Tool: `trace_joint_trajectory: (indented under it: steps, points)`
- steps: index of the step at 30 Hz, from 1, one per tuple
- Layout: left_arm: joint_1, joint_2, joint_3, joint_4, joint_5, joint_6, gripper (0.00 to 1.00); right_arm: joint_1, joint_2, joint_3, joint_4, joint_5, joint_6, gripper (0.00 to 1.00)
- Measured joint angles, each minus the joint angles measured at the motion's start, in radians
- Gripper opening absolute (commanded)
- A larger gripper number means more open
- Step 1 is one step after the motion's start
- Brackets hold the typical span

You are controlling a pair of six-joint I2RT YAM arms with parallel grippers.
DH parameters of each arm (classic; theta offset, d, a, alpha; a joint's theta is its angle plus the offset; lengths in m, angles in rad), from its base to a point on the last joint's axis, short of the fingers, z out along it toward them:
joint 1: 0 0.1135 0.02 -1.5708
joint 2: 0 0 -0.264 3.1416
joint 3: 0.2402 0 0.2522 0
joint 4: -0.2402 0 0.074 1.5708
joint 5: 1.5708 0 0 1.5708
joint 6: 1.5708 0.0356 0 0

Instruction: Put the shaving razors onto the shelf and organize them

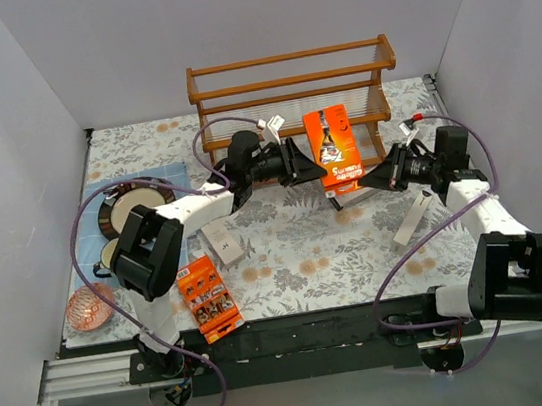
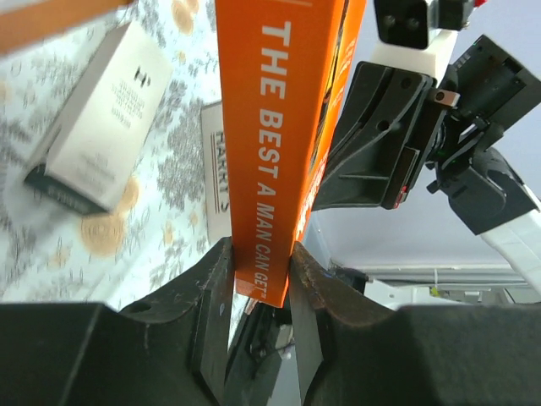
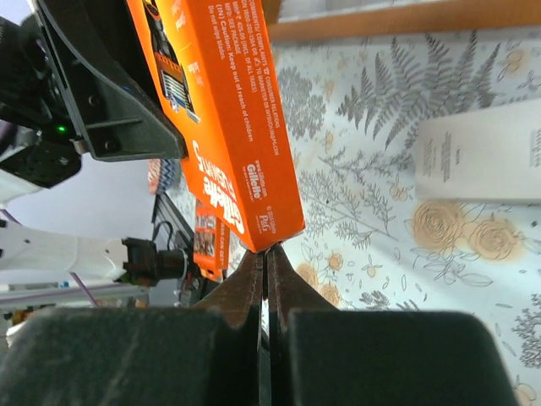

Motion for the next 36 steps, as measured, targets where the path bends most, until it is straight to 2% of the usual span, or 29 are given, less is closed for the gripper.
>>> trace_joint_trajectory:
  steps: [4,5,12,18,26,36]
  points:
    - [-0.003,0.085,0.124,0.006,0.001,0.015,0.22,-0.058,0.056,0.041,0.058,-0.026,0.058,0.01]
    - [-0.005,0.105,0.151,0.008,0.0,0.016,0.37,-0.068,0.069,0.051,0.068,-0.029,0.068,0.01]
    - [0.028,0.187,0.282,0.024,-0.009,0.053,0.66,-0.176,0.227,0.199,0.125,0.001,0.138,0.01]
    - [0.069,0.183,0.261,0.044,0.001,0.065,0.7,-0.206,0.314,0.269,0.175,0.023,0.185,0.01]
    - [0.063,0.118,0.098,0.038,0.042,0.071,0.7,-0.197,0.445,0.386,0.196,-0.027,0.212,0.01]
    - [0.061,0.019,-0.019,0.0,0.053,0.122,0.7,-0.093,0.484,0.436,0.188,-0.082,0.236,0.01]
